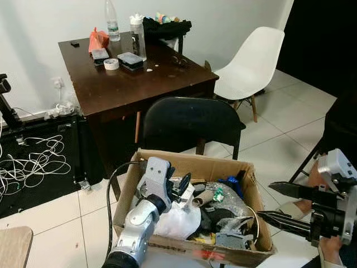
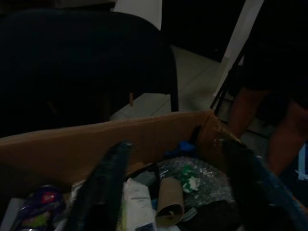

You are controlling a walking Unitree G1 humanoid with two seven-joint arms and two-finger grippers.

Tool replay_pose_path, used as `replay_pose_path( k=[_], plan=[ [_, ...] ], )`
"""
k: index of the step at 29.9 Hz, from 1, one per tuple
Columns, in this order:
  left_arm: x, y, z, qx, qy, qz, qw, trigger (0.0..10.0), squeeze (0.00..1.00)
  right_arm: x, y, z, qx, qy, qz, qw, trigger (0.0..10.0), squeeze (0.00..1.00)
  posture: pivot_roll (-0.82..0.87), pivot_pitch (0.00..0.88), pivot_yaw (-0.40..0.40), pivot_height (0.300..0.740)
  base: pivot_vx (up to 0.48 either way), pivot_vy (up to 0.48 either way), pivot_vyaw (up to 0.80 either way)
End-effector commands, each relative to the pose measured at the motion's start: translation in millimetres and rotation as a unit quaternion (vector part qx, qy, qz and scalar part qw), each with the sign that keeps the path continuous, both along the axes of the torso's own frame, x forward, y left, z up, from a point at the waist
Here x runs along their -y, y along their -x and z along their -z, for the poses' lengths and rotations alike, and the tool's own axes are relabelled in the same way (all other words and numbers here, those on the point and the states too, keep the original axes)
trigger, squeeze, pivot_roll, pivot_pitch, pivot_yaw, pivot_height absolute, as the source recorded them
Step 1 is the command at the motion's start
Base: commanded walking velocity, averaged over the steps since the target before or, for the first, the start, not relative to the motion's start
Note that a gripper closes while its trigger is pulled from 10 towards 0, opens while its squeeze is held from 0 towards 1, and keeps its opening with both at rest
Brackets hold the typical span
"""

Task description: Picking trash to rubbish bin

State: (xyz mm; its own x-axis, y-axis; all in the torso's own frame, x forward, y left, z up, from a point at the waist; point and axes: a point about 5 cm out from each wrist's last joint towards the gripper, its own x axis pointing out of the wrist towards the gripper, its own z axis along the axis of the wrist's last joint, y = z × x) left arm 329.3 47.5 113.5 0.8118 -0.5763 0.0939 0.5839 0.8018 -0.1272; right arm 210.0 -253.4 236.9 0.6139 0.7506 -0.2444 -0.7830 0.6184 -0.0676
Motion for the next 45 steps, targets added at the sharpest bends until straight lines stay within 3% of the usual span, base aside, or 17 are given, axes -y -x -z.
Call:
replay_pose_path(
  k=[1, 2, 4, 5, 9, 11, 12, 19, 26, 32, 40, 45],
  plan=[
    [5.2, 1.7, 2, -0.008, 0.013, 0.006, 1.0, 10.0, 1.0, -1.5, 2.5, -2, 0.002, 0.002, -0.002, 1.0, 10.0, 0.0, -0.23, 0.188, 0.066, 0.74, 0.0, 0.0, 0.0],
    [4.7, 0.9, -1, -0.006, 0.025, 0.008, 1.0, 10.0, 0.0, -1.6, 2.5, -2, 0.002, 0.001, -0.001, 1.0, 10.0, 0.0, -0.23, 0.188, 0.067, 0.74, 0.0, 0.0, 0.0],
    [2.8, 0.4, -4, -0.006, 0.041, 0.014, 0.999, 10.0, 0.0, -1.6, 2.5, -2, 0.003, 0.001, -0.001, 1.0, 10.0, 0.0, -0.23, 0.186, 0.067, 0.74, 0.0, 0.0, 0.0],
    [-3.9, 0.3, -10, -0.008, 0.085, 0.033, 0.996, 10.0, 0.0, -1.3, 2.4, -1, 0.003, 0.001, 0.001, 1.0, 10.0, 0.0, -0.23, 0.186, 0.067, 0.74, 0.0, 0.0, 0.0],
    [-12.8, 3.7, -14, -0.003, 0.111, 0.073, 0.991, 10.0, 0.0, -1.0, 2.1, -1, 0.003, 0.001, 0.003, 1.0, 10.0, 0.0, -0.23, 0.184, 0.067, 0.74, 0.0, 0.0, 0.0],
    [-34.0, 7.8, -15, -0.004, 0.117, 0.109, 0.987, 10.0, 0.0, -0.6, 0.3, 0, 0.004, 0.002, 0.006, 1.0, 10.0, 0.0, -0.22, 0.181, 0.066, 0.74, 0.0, 0.0, 0.0],
    [-43.4, 11.0, -14, -0.007, 0.11, 0.128, 0.986, 10.0, 0.0, -0.9, -1.2, 2, 0.002, 0.003, 0.007, 1.0, 10.0, 0.0, -0.22, 0.179, 0.065, 0.74, 0.0, 0.0, 0.0],
    [-52.3, 22.7, -9, -0.017, 0.089, 0.18, 0.979, 10.0, 0.0, -4.2, -4.9, 15, -0.016, 0.008, 0.006, 1.0, 10.0, 0.0, -0.2, 0.172, 0.057, 0.74, -0.082, 0.0, 0.0],
    [-61.7, 42.7, 1, -0.047, 0.052, 0.242, 0.968, 10.0, 0.0, -14.7, -10.5, 59, -0.081, 0.018, 0.007, 0.997, 10.0, 0.0, -0.19, 0.156, 0.052, 0.74, -0.346, 0.0, 0.0],
    [-59.7, 54.8, 3, -0.055, 0.039, 0.283, 0.957, 10.0, 0.0, -22.1, -9.4, 80, -0.111, 0.029, -0.002, 0.993, 10.0, 0.0, -0.18, 0.15, 0.052, 0.74, -0.368, 0.0, 0.0],
    [-58.4, 56.4, 5, -0.061, 0.03, 0.286, 0.956, 10.0, 0.0, -17.1, -8.6, 114, -0.155, 0.07, 0.02, 0.985, 10.0, 0.0, -0.18, 0.149, 0.052, 0.74, -0.376, 0.0, 0.0],
    [-57.2, 63.9, 17, -0.082, 0.017, 0.297, 0.951, 10.0, 0.0, -16.4, 0.4, 154, -0.212, 0.081, 0.044, 0.973, 10.0, 0.0, -0.18, 0.15, 0.057, 0.74, -0.379, 0.0, 0.0]
  ],
)
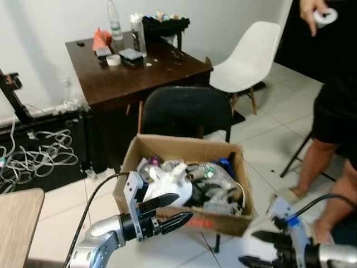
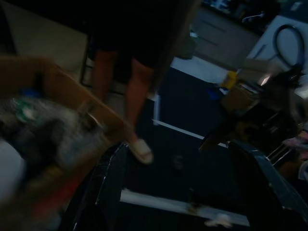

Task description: Picking trash to rubbish bin

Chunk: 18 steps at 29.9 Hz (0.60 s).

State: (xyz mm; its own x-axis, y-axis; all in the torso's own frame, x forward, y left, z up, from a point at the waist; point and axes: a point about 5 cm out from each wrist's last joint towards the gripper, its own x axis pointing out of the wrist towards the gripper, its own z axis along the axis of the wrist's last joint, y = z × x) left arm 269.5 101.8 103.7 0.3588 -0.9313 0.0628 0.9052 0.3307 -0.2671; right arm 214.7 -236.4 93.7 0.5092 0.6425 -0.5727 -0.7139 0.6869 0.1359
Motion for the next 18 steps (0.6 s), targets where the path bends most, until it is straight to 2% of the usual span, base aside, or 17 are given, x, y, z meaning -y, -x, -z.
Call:
replay_pose_path(
  k=[1, 4, 5, 6, 7, 8, 9, 10, 11, 12, 14, 15, 17, 18],
  plan=[
    [-4.6, 7.7, 16, -0.021, -0.037, 0.007, 0.999, 10.0, 0.0, 1.9, 9.2, 32, -0.042, 0.017, 0.023, 0.999, 10.0, 0.0, -0.18, 0.15, 0.058, 0.74, -0.379, 0.0, 0.0],
    [-8.4, 10.6, 30, -0.033, -0.07, 0.003, 0.997, 10.0, 0.0, 3.5, 12.4, 56, -0.063, 0.025, 0.054, 0.996, 10.0, 0.0, -0.18, 0.151, 0.058, 0.74, -0.38, 0.0, 0.0],
    [-8.4, 10.6, 30, -0.033, -0.07, 0.003, 0.997, 10.0, 0.0, 3.5, 12.4, 56, -0.063, 0.025, 0.054, 0.996, 10.0, 0.0, -0.18, 0.151, 0.058, 0.74, -0.379, 0.0, 0.0],
    [-13.4, 12.9, 45, -0.05, -0.105, -0.004, 0.993, 10.0, 0.0, 6.6, 10.5, 73, -0.065, 0.026, 0.099, 0.993, 10.0, 0.0, -0.18, 0.149, 0.058, 0.74, -0.375, 0.0, 0.0],
    [-16.1, 14.3, 52, -0.059, -0.121, -0.008, 0.991, 10.0, 0.0, 7.8, 9.4, 81, -0.063, 0.027, 0.123, 0.99, 10.0, 0.0, -0.18, 0.149, 0.058, 0.74, -0.375, 0.0, 0.0],
    [-20.8, 17.4, 64, -0.077, -0.141, -0.016, 0.987, 10.0, 0.0, 11.6, 8.7, 94, -0.067, 0.025, 0.175, 0.982, 10.0, 0.0, -0.18, 0.147, 0.06, 0.74, 0.0, 0.0, 0.0],
    [-20.8, 17.4, 64, -0.077, -0.141, -0.016, 0.987, 10.0, 0.0, 11.6, 8.7, 94, -0.067, 0.025, 0.175, 0.982, 10.0, 0.0, -0.18, 0.147, 0.06, 0.74, 0.0, 0.0, 0.0],
    [-24.1, 19.9, 72, -0.089, -0.154, -0.022, 0.984, 10.0, 0.0, 13.3, 9.3, 102, -0.071, 0.024, 0.21, 0.975, 10.0, 0.0, -0.18, 0.147, 0.06, 0.74, 0.0, 0.0, 0.0],
    [-37.1, 28.0, 98, -0.129, -0.198, -0.062, 0.97, 10.0, 0.0, 14.2, 25.2, 130, -0.111, 0.03, 0.278, 0.954, 10.0, 0.0, -0.17, 0.144, 0.066, 0.74, 0.0, 0.0, 0.0],
    [-37.1, 28.0, 98, -0.129, -0.198, -0.062, 0.97, 10.0, 0.0, 14.2, 25.2, 130, -0.111, 0.03, 0.278, 0.954, 10.0, 0.0, -0.17, 0.144, 0.066, 0.74, 0.0, 0.0, 0.0],
    [-48.9, 34.7, 115, -0.158, -0.226, -0.106, 0.955, 10.0, 0.0, 10.6, 42.1, 149, -0.145, 0.042, 0.309, 0.939, 10.0, 0.0, -0.17, 0.143, 0.067, 0.74, 0.0, 0.0, 0.0],
    [-48.9, 34.7, 115, -0.158, -0.226, -0.106, 0.955, 10.0, 0.0, 10.6, 42.1, 149, -0.145, 0.042, 0.309, 0.939, 10.0, 0.0, -0.17, 0.143, 0.067, 0.74, 0.0, 0.0, 0.0],
    [-68.1, 41.0, 131, -0.188, -0.253, -0.181, 0.931, 10.0, 0.0, 6.3, 63.6, 167, -0.184, 0.061, 0.337, 0.922, 10.0, 0.0, -0.16, 0.142, 0.068, 0.74, 0.0, 0.0, 0.0],
    [-68.1, 41.0, 131, -0.188, -0.253, -0.181, 0.931, 10.0, 0.0, 6.3, 63.6, 167, -0.184, 0.061, 0.337, 0.922, 10.0, 0.0, -0.16, 0.142, 0.068, 0.74, 0.0, 0.0, 0.0]
  ],
)
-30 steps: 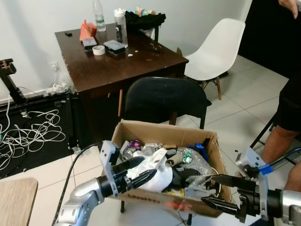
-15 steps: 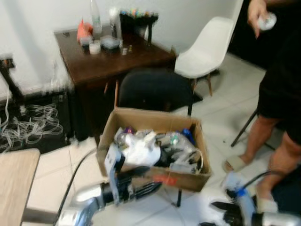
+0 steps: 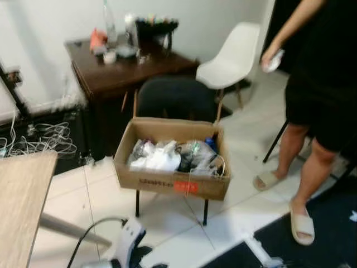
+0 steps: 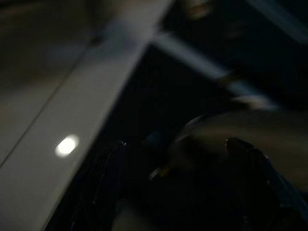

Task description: Picking trash to rubbish bin

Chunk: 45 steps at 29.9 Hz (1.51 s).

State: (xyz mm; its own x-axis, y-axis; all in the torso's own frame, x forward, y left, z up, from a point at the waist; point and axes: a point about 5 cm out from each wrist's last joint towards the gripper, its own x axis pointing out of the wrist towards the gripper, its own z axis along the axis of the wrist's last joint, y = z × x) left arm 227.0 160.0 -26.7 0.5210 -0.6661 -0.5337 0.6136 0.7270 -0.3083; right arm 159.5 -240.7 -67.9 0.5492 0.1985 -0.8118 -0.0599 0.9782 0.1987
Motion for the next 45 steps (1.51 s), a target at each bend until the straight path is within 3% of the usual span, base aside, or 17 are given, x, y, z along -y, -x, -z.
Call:
replay_pose_path(
  k=[1, 3, 4, 5, 6, 9, 10, 14, 17, 23, 32, 40, 45],
  plan=[
    [-17.4, 1.3, 6, 0.004, -0.032, -0.053, 0.998, 10.0, 0.0, 0.4, 16.7, 11, -0.031, 0.021, 0.014, 0.999, 10.0, 0.0, -0.16, 0.141, 0.069, 0.74, 0.0, 0.0, 0.0],
    [-24.8, 4.8, 11, -0.003, -0.046, -0.08, 0.996, 10.0, 0.0, -1.4, 24.8, 17, -0.048, 0.025, 0.021, 0.998, 10.0, 0.0, -0.15, 0.139, 0.071, 0.74, 0.0, 0.0, 0.0],
    [-41.9, 19.0, 24, -0.03, -0.086, -0.133, 0.987, 10.0, 0.0, -6.5, 42.4, 27, -0.081, 0.034, 0.029, 0.996, 10.0, 0.0, -0.14, 0.136, 0.073, 0.74, 0.0, 0.0, 0.0],
    [-50.8, 27.8, 30, -0.047, -0.104, -0.163, 0.98, 10.0, 0.0, -9.0, 50.4, 31, -0.097, 0.041, 0.028, 0.994, 10.0, 0.0, -0.14, 0.136, 0.073, 0.74, 0.0, 0.0, 0.0],
    [-50.8, 27.8, 30, -0.047, -0.104, -0.163, 0.98, 10.0, 0.0, -9.0, 50.4, 31, -0.097, 0.041, 0.028, 0.994, 10.0, 0.0, -0.14, 0.136, 0.073, 0.74, 0.0, 0.0, 0.0],
    [-69.5, 53.8, 45, -0.095, -0.14, -0.241, 0.956, 10.0, 0.0, -12.5, 64.2, 37, -0.124, 0.053, 0.045, 0.99, 10.0, 0.0, -0.14, 0.131, 0.072, 0.74, 0.0, 0.0, 0.0],
    [-69.5, 53.8, 45, -0.095, -0.14, -0.241, 0.956, 10.0, 0.0, -12.5, 64.2, 37, -0.124, 0.053, 0.045, 0.99, 10.0, 0.0, -0.14, 0.131, 0.072, 0.74, 0.0, 0.0, 0.0],
    [-82.8, 96.5, 64, -0.179, -0.144, -0.344, 0.91, 10.0, 0.0, -16.8, 62.7, 39, -0.131, 0.065, 0.067, 0.987, 10.0, 0.0, -0.14, 0.119, 0.074, 0.74, 0.0, 0.0, 0.0],
    [-84.2, 111.1, 69, -0.204, -0.141, -0.373, 0.894, 10.0, 0.0, -17.1, 54.5, 38, -0.123, 0.076, 0.07, 0.987, 10.0, 0.0, -0.14, 0.11, 0.081, 0.74, 0.0, 0.0, 0.27],
    [-82.8, 108.6, 68, -0.197, -0.132, -0.387, 0.891, 10.0, 0.0, -18.6, 46.9, 37, -0.124, 0.104, 0.039, 0.986, 10.0, 0.0, -0.13, 0.105, 0.078, 0.74, 0.0, 0.0, 0.79],
    [-79.3, 90.3, 63, -0.177, -0.116, -0.388, 0.897, 10.0, 0.0, -23.8, 61.4, 42, -0.174, 0.121, -0.003, 0.977, 10.0, 0.0, -0.12, 0.094, 0.076, 0.74, 0.0, 0.0, 0.79],
    [-77.5, 96.7, 66, -0.192, -0.118, -0.372, 0.9, 10.0, 0.0, -23.5, 73.0, 45, -0.193, 0.118, 0.009, 0.974, 10.0, 0.0, -0.13, 0.088, 0.085, 0.74, 0.0, 0.0, 0.79],
    [-73.5, 100.1, 68, -0.203, -0.112, -0.348, 0.908, 10.0, 0.0, -24.3, 78.5, 46, -0.199, 0.116, 0.015, 0.973, 10.0, 0.0, -0.13, 0.088, 0.089, 0.74, 0.0, -0.192, 0.0]
  ],
)
